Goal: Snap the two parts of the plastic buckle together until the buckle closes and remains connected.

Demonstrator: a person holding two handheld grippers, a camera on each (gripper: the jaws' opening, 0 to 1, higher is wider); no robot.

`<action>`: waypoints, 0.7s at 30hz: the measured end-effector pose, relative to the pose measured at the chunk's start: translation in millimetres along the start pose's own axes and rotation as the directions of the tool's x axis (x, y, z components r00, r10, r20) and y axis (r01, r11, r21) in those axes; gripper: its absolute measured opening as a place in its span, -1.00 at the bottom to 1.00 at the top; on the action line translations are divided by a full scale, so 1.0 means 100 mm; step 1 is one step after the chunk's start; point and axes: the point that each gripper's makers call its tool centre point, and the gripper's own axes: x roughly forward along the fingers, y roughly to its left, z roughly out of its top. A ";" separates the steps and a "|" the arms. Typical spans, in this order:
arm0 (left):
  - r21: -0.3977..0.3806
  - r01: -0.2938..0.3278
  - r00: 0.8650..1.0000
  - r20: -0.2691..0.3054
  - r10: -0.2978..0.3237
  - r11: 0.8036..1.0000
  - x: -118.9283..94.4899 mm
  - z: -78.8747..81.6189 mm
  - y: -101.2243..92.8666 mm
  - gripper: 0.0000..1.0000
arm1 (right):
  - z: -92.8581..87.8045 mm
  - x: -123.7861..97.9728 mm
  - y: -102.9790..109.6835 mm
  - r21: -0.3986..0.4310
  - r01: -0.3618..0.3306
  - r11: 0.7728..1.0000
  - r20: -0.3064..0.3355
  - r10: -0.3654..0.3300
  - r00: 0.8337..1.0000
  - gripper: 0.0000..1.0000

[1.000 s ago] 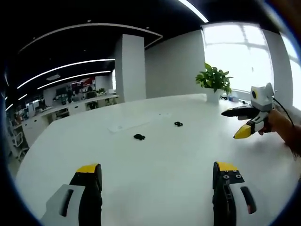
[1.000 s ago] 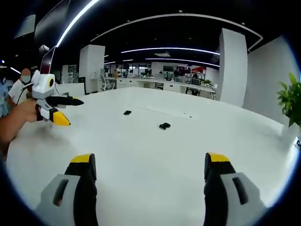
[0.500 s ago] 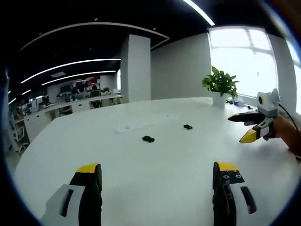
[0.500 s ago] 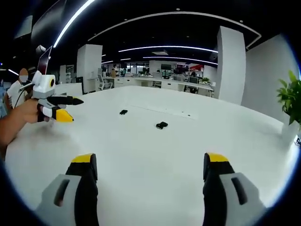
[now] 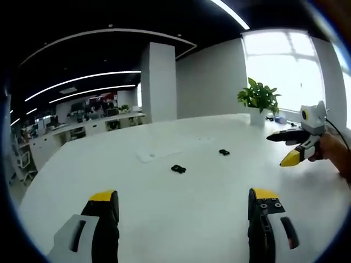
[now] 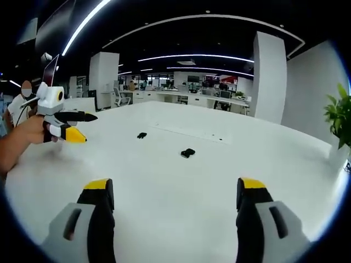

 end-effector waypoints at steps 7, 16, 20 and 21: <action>0.000 -0.020 1.000 0.001 0.020 1.000 0.06 0.02 0.05 0.99 | 0.00 0.03 -0.02 0.013 -0.010 1.000 0.005 0.009 1.000 0.92; 0.006 0.003 1.000 -0.031 -0.003 1.000 0.20 0.02 0.04 0.99 | 0.07 0.11 -0.09 0.027 -0.004 1.000 0.015 0.004 1.000 0.87; -0.008 0.010 1.000 -0.018 -0.010 1.000 0.24 0.04 0.02 0.99 | 0.03 0.12 -0.13 0.034 0.002 0.999 0.005 -0.002 1.000 0.86; -0.007 0.014 1.000 -0.019 -0.014 1.000 0.24 0.02 0.00 0.99 | 0.02 0.12 -0.14 0.031 0.011 0.999 0.002 -0.011 1.000 0.85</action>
